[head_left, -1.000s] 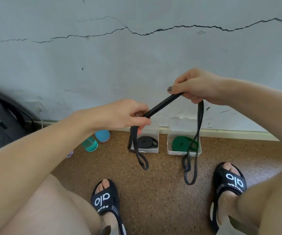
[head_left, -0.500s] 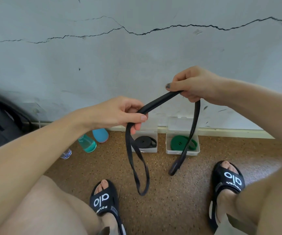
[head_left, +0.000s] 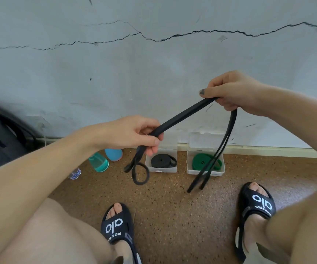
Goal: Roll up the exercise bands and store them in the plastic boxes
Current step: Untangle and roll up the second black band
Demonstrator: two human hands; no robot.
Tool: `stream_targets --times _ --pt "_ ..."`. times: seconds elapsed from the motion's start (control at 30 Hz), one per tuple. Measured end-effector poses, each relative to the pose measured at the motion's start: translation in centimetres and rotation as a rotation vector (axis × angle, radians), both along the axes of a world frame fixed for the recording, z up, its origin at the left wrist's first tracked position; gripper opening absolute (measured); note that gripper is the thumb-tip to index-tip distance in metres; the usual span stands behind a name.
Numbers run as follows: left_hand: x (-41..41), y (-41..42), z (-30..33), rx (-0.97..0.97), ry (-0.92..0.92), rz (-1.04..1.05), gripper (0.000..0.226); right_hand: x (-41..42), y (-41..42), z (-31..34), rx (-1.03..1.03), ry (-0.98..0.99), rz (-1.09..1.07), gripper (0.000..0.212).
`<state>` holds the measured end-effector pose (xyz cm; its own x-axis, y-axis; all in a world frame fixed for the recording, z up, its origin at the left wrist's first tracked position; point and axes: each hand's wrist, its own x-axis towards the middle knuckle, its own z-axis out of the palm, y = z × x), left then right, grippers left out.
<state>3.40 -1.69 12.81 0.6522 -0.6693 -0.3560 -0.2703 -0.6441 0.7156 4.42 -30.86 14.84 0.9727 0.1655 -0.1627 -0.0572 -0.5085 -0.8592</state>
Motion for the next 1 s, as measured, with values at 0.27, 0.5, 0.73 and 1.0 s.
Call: stream_targets --times 0.27,0.5,0.73,1.0 --pt "0.0 0.4 -0.1 -0.048 0.064 0.016 0.025 0.3 -0.5 -0.7 -0.054 0.016 -0.015 0.043" --pt "-0.2 0.0 -0.1 -0.059 0.023 0.036 0.016 0.1 -0.1 -1.9 -0.246 0.159 0.101 0.032" --pt "-0.7 -1.4 0.2 -0.136 0.073 0.039 0.025 -2.0 4.8 -4.0 0.042 0.421 0.378 0.071" --pt "0.2 -0.4 -0.1 -0.017 -0.008 0.078 0.031 -1.9 7.0 -4.1 -0.167 0.104 0.285 0.051"
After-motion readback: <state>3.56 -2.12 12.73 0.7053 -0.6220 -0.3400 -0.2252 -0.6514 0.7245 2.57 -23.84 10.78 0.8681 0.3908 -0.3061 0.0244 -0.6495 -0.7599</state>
